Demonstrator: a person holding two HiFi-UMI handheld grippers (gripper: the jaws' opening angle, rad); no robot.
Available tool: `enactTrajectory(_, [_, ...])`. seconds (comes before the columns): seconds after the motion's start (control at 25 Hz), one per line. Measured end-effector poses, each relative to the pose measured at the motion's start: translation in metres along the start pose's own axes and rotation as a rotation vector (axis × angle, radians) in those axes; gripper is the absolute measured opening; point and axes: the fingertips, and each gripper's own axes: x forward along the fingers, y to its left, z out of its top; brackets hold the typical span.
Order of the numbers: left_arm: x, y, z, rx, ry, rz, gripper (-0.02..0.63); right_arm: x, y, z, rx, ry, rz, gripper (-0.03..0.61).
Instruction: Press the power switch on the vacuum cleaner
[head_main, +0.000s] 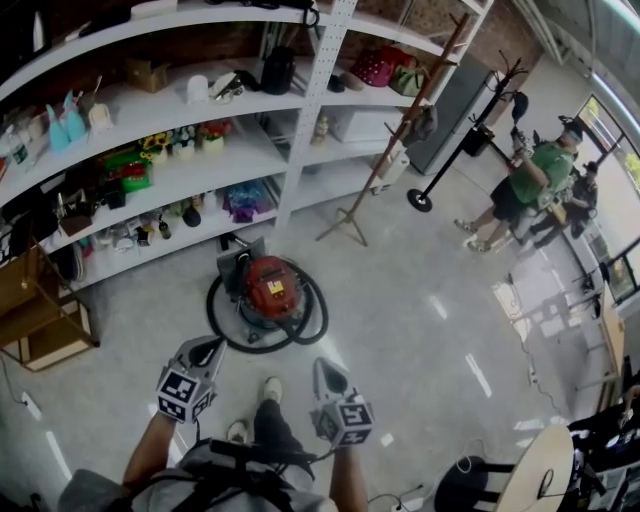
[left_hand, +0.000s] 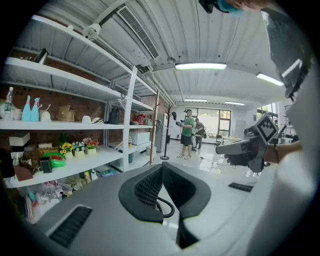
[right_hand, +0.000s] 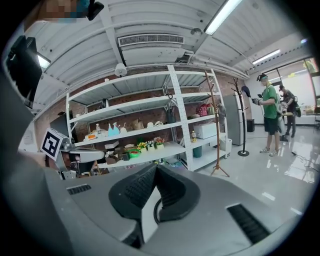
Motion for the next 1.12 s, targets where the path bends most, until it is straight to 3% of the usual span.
enactTrajectory(0.72, [0.135, 0.043, 0.023, -0.069, 0.028, 0.087, 0.008, 0.116, -0.101, 0.027, 0.037, 0.074, 0.105, 0.012])
enactTrajectory(1.12, [0.183, 0.065, 0.034, -0.059, 0.036, 0.144, 0.009, 0.161, -0.136, 0.037, 0.026, 0.091, 0.160, 0.012])
